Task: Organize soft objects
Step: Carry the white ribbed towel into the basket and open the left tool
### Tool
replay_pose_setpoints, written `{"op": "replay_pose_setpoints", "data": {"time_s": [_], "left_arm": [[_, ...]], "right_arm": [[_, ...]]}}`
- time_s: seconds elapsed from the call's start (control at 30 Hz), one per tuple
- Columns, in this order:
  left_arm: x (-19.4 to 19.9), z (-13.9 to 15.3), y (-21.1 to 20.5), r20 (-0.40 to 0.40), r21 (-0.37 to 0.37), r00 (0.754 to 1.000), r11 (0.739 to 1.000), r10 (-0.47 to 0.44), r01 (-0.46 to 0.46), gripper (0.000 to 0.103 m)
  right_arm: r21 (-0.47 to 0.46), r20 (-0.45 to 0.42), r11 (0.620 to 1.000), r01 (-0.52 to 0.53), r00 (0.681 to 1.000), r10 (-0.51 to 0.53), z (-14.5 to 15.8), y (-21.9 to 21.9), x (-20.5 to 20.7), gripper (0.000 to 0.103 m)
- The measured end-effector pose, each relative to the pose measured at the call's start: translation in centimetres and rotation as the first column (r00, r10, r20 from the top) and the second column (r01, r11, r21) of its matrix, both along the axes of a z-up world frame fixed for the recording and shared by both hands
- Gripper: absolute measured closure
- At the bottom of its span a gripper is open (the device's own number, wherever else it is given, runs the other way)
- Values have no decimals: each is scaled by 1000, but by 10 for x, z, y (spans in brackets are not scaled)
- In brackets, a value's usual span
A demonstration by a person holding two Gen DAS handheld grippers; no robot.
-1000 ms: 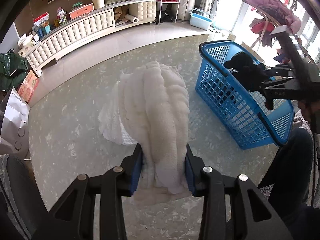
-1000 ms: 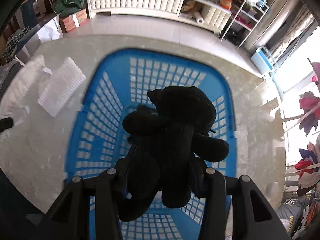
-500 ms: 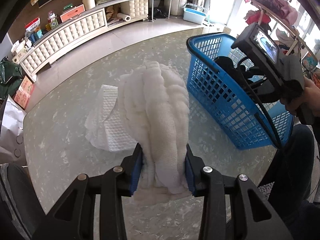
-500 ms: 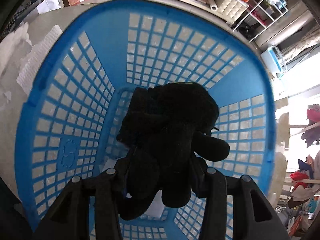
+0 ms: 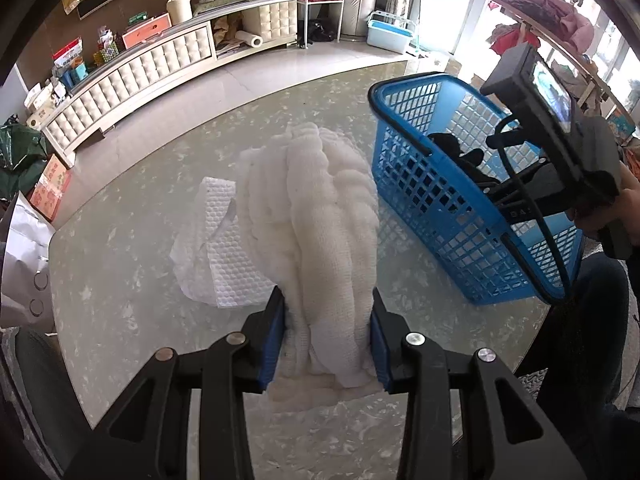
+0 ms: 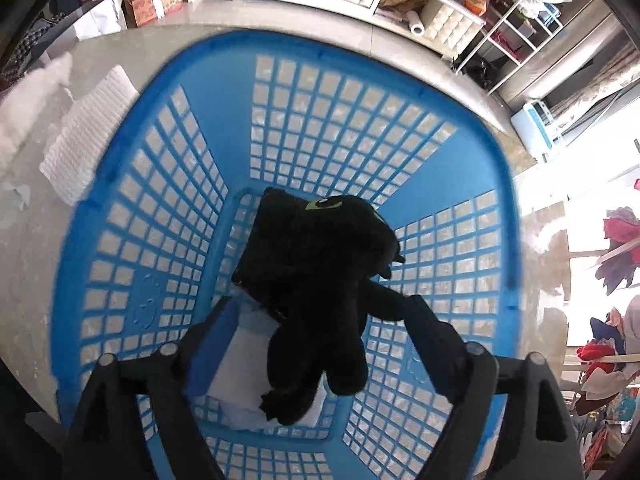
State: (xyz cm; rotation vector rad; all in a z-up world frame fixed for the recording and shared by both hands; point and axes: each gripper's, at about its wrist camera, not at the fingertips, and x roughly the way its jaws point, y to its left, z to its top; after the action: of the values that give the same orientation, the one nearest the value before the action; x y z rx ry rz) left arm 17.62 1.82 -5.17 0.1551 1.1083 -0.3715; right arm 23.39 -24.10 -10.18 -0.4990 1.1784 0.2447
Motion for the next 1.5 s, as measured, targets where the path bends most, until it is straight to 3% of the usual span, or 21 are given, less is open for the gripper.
{"op": "replay_pose_setpoints", "data": {"time_s": [0.17,0.5,0.77,1.0,1.5], "left_arm": [[-3,5,-7,15,-15,1000,1000,-24,24,67],[-18,19,-43,46,-23,993,994,-110,111,67],[-25,49,-82,87,-95,976,974,-200,208,67],[-19,44,-126,77,-65,939,938,-336,341,67],[-12,15,-201,3,75,823,821,-567,566,67]], "right_arm": [[-34,83,999,-20,996,23,24,-6,-22,0],[105,201,993,60,976,-80,65,-61,-83,0],[195,229,971,136,956,-180,74,-97,-118,0],[226,261,960,164,939,-222,66,-118,-130,0],[298,255,929,220,919,-299,56,-145,-132,0]]}}
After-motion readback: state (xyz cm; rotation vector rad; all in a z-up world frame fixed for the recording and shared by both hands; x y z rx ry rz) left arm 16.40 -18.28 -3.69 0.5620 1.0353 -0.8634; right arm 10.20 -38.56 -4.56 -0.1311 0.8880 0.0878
